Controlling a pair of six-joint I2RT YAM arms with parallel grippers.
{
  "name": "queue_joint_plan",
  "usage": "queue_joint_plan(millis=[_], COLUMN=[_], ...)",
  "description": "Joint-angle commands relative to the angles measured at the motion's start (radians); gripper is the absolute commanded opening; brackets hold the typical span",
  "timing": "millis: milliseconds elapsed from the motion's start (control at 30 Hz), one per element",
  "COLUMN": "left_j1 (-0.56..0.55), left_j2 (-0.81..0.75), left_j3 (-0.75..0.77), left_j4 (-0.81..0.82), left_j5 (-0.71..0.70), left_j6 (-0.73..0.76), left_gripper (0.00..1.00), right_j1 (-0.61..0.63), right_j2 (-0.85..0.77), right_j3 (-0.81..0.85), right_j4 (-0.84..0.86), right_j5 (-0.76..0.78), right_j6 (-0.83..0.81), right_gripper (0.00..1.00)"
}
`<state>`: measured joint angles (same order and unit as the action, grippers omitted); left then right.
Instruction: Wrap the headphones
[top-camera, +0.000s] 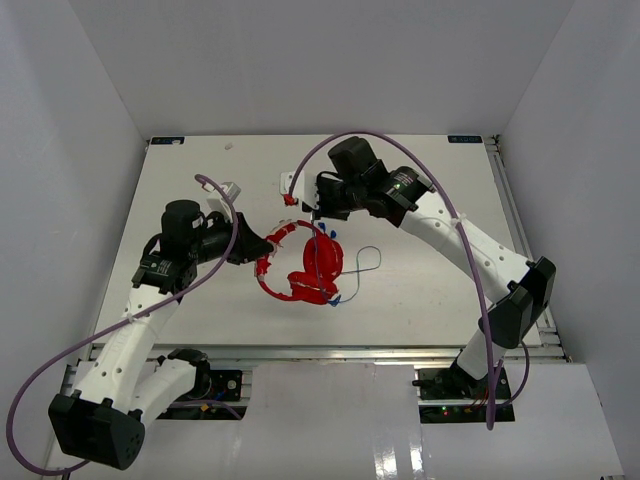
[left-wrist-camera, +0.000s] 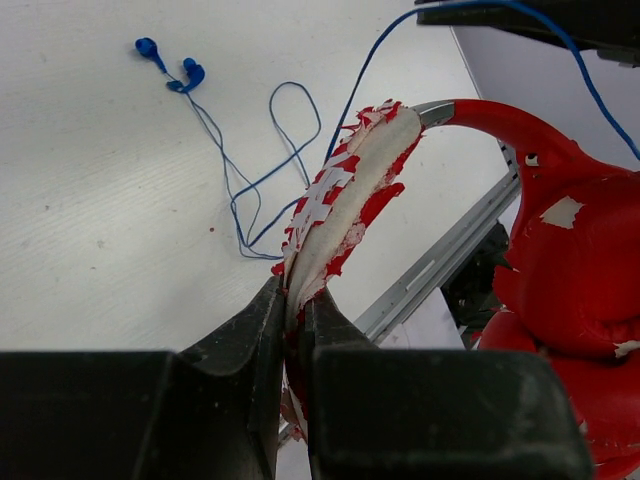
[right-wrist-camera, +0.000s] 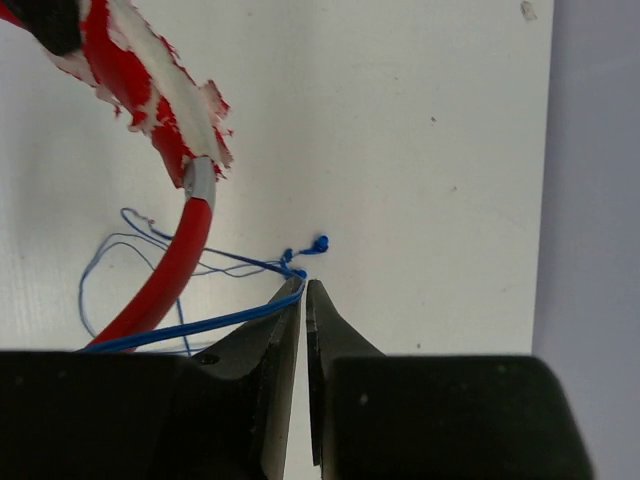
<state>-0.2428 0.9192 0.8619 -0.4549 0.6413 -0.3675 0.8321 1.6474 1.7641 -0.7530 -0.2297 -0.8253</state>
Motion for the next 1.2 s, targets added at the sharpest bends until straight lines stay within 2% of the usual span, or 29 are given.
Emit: queue_joint_plan(millis=[0,500,733,833,900,967,1167], left_j1=[-0.003,-0.004,-0.004,-0.003,-0.004,-0.003,-0.003], left_j2=[-0.031,-0.037,-0.042,-0.055,-0.062,-0.068,-0.042], left_j3=[0.033,0.112,0.197,0.235,0.244,0.244,0.265], left_j4=[0.090,0.189,0.081,0.034,0.010,0.009,0.008], left_j5=[0.088,0.067,-0.007,-0.041,-0.062,-0.072,-0.063], left_j6=[-0.081,-0.286,-0.307,-0.301,-0.305,-0.318,-0.347], left_gripper=[0.00,0.00,0.00,0.00,0.00,0.00,0.00], right_j1=[-0.034,-0.168,-0.181,-0.183,-0.183,-0.186,-0.192], right_j2=[0.003,-0.046,-0.036,-0.022,-0.020,-0.027,-0.052], right_j3=[0.052,0.017,-0.008,-0.016,-0.030,-0.049,-0.145], right_j4=[-0.040,-0.061,-0.016,-0.004,-0.003,0.001,0.046], right_j5=[-0.158,-0.492,-0.635,-0.693,-0.725,-0.757,-0.815], right_j6=[0.048,0.164,0.219,0.219,0.199,0.185,0.125], right_gripper=[0.15,0.25,0.41,0.59,0.68,0.73,0.80])
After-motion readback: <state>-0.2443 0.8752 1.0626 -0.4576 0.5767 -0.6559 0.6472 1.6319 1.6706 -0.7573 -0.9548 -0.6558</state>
